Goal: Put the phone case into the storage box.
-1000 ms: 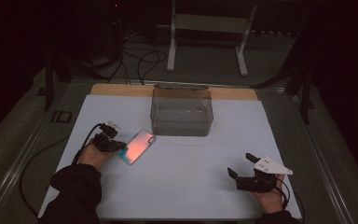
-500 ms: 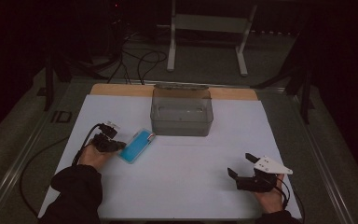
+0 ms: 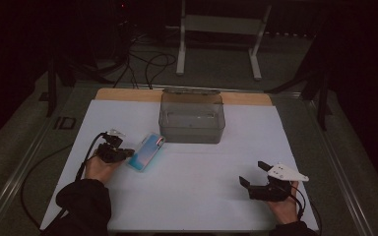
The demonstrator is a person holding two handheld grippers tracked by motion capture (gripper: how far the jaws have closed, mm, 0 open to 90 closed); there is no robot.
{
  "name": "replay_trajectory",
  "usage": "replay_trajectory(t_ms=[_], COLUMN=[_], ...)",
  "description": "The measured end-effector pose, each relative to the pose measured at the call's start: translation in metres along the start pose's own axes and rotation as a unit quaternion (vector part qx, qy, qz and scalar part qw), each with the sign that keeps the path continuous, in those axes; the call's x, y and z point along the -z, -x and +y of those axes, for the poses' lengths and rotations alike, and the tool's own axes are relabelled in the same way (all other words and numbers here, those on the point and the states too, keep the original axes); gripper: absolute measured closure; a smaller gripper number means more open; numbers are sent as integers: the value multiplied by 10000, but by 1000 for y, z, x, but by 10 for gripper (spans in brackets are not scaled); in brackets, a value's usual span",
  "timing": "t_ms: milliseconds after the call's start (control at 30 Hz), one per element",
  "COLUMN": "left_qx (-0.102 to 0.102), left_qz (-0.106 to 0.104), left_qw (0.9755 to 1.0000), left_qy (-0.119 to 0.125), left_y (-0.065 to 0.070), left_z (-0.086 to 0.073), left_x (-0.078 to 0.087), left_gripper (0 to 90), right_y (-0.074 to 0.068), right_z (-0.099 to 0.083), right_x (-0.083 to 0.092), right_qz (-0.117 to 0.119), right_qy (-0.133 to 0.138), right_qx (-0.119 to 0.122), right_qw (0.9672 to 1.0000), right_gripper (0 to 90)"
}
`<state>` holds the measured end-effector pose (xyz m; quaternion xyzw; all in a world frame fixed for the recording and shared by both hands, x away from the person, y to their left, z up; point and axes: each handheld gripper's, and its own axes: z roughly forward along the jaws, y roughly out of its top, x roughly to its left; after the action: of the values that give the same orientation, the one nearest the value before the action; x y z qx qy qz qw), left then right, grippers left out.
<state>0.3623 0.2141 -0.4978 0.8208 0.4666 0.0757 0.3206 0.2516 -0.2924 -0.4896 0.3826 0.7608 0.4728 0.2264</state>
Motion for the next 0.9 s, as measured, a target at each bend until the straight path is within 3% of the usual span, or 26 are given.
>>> replay_trajectory(t_ms=[500, 900], left_qx=[-105, -223], left_qz=[36, 3], left_qw=[9987, 9958], left_qy=[488, 887], left_y=[16, 32], left_z=[-5, -3], left_x=[23, 36], left_gripper=[889, 889], right_y=[-3, -5], right_z=[17, 35], right_x=[-7, -14], right_qz=[197, 222], right_qy=[-68, -102], right_qx=[-157, -123], right_qw=[9997, 9996], right_gripper=[80, 80])
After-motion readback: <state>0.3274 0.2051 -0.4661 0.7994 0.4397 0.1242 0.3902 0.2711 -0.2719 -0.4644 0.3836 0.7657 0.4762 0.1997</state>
